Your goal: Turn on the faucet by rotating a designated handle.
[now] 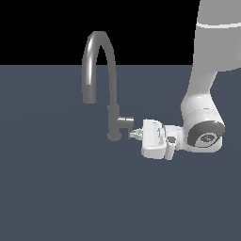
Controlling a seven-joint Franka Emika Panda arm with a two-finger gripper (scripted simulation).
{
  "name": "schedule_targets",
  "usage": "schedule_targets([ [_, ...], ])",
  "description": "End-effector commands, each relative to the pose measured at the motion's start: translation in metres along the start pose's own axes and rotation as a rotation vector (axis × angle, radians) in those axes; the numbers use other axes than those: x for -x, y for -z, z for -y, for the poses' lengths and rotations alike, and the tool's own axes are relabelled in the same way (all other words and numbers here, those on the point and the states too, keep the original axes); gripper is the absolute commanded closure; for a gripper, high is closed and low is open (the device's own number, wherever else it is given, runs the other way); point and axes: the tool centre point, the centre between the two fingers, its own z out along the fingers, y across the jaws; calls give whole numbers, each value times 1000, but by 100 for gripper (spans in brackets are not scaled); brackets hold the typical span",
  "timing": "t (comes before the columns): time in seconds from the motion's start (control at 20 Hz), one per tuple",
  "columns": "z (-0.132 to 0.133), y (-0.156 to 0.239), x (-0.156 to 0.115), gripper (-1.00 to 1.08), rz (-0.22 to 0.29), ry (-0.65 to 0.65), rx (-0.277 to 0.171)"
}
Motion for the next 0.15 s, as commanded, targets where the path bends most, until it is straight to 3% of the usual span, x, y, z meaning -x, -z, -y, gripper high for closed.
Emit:
schedule_targets([
  [0.0, -4, -13, -20, 108, 0, -29, 13],
  [0.1, -3, -14, -23, 108, -1, -32, 12],
])
